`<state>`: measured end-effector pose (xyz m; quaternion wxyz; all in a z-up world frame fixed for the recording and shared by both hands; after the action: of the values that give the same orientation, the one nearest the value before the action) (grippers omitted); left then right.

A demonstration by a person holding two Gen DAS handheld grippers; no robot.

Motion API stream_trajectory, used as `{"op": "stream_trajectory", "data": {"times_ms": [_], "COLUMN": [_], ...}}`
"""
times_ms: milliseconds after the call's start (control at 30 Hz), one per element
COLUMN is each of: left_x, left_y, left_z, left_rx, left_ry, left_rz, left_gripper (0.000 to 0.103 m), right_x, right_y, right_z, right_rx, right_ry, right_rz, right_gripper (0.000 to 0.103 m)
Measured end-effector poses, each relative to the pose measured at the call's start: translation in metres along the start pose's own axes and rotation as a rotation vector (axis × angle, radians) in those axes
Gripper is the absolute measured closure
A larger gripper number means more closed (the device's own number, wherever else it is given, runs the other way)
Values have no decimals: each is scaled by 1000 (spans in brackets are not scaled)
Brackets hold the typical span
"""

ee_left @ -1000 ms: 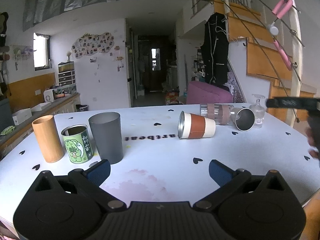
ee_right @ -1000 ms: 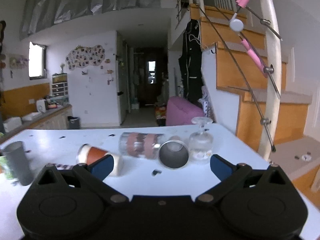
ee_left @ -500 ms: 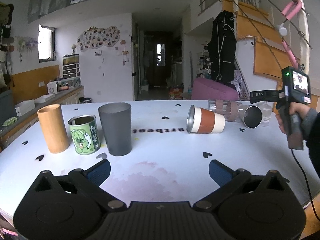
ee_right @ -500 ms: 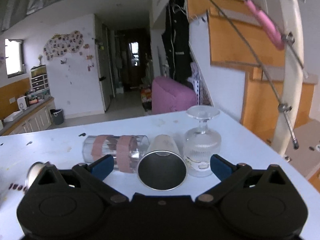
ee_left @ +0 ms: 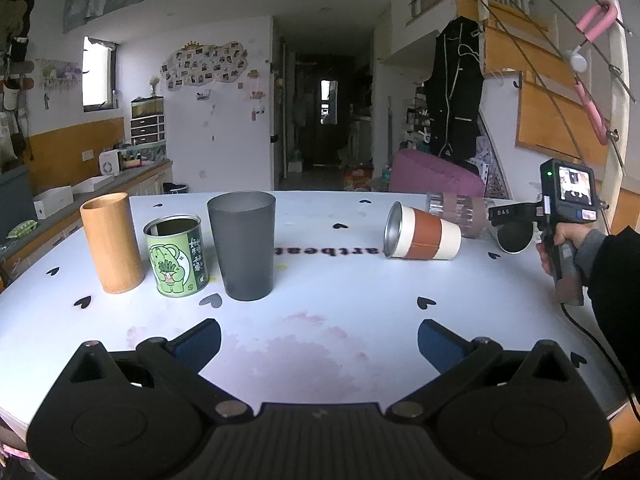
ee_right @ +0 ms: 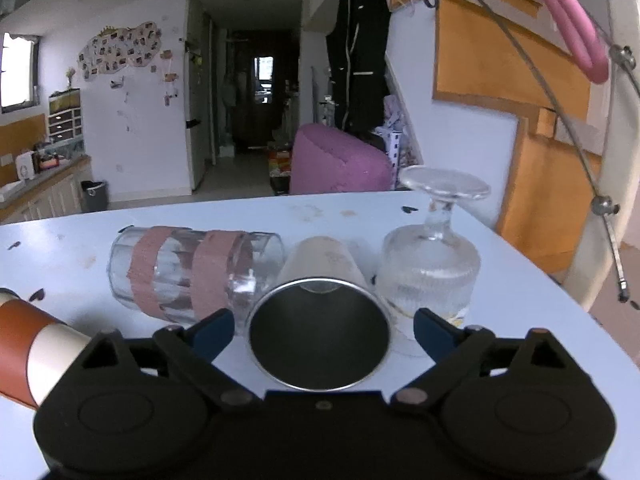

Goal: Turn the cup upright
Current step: 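Move the right gripper to the open rim of the cream cup lying down, then close the right gripper on the cream cup's rim and lift it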

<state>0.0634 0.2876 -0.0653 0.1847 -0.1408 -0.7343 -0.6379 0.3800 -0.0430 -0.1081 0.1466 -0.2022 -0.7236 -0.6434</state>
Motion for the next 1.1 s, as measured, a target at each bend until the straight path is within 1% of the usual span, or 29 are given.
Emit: {"op": "stream_trajectory", "data": {"times_ms": [100,167,200,300,433,533,667,900,1000,1100], "left_x": [0,0,0,1,2,2,2,1,1,0], "left_y": [1,1,1,2,2,2,2,1,0,0], "left_z": [-1,-1,-1,-2,-2,-2,-4,-7,-9,-10], "left_rx": [-3,-4,-5,-6,-5,-1,-2,4,-2,-2], "left_ry": [1,3,3,1,-1,-6,-18,-34,-37,-43], "left_rz": [0,1,1,-2,-4,-3,-3,3,3,6], "left_gripper": [0,0,0,0,0,0,0,0,0,0], "right_x": [-6,-9,-10,-10,6,31,74,152,180,201], "right_y": [0,-1,-1,-1,-8,-20,-43,-83,-97,-107], "right_z": [0,-1,0,-2,-1,-1,1,9,18,24], "right_rx": [21,16,14,11,25,39,67,76,116,112], "right_ry": [-30,-19,-6,-3,-14,-7,4,100,114,141], "right_rz": [8,16,20,30,58,81,72,52,53,60], "right_gripper": [10,13,17,18,18,18,18,18,18,18]}}
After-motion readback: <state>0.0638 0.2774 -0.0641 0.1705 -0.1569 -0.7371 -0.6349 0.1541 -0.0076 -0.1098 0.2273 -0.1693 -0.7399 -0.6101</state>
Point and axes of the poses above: each gripper's, at about its wrist camera, not at the fingertips, and x roughly against the way its jaws point, z to its left, y to its top, the point moved 6 cm from there along -x, roughly the way its jaws point, and after that the axes turned 7 degrees about x, right-handed, at the moved point
